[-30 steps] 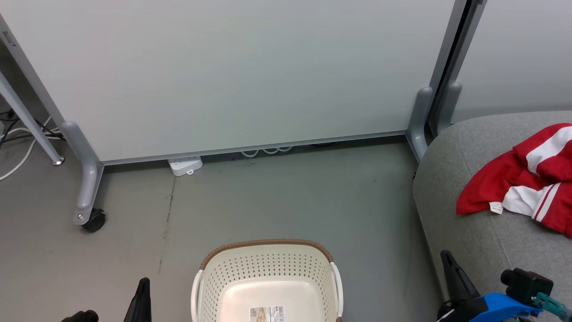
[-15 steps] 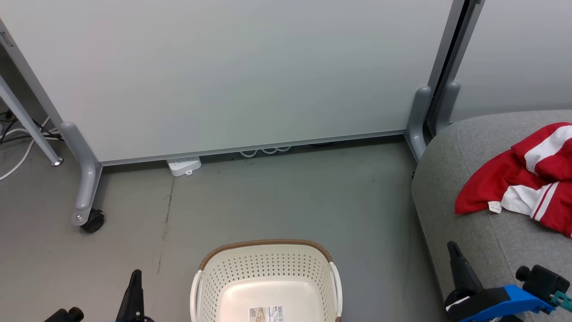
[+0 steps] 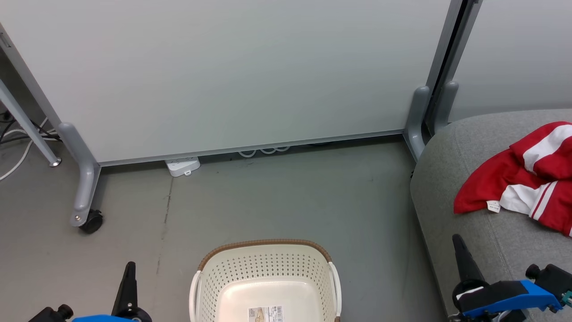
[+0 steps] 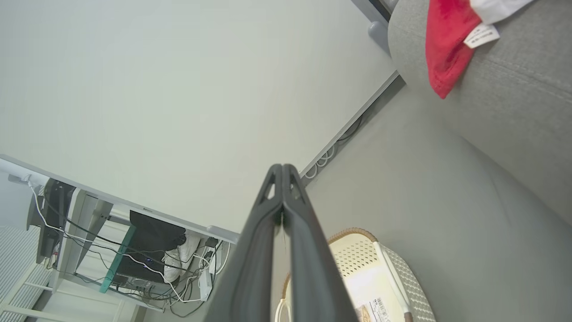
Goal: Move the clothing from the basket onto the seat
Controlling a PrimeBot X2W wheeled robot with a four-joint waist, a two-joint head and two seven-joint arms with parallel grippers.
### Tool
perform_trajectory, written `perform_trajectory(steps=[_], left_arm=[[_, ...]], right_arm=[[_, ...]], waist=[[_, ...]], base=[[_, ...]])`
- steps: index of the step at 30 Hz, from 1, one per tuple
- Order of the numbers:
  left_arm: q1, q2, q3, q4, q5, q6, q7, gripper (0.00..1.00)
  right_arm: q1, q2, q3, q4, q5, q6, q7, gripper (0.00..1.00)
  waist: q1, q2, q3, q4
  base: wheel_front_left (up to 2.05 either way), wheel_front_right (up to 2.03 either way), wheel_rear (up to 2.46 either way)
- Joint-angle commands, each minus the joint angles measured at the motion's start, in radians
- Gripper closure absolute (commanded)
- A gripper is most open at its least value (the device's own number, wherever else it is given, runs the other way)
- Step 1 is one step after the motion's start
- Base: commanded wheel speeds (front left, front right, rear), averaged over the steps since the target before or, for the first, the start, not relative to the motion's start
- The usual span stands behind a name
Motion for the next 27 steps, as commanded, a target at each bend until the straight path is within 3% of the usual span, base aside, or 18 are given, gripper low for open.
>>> perform_trajectory(steps=[1, 27], left_arm=[[-0.027, 0.005, 0.01, -0.017, -0.029, -0.001, 0.007, 1.0], [-0.048, 0.001, 0.044, -0.051, -0.268, -0.002, 0.075, 1.0]], right_arm=[[-0.024, 0.001, -0.005, -0.009, 0.034, 0.0, 0.004, 1.0], [-0.051, 0.003, -0.027, -0.005, 0.318, 0.0, 0.031, 1.0]], waist=[[-0.0001, 0.0, 0.0, 0.0], [-0.0001, 0.0, 0.001, -0.008]], base=[[0.0, 0.0, 0.0], [0.0, 0.0, 0.0]])
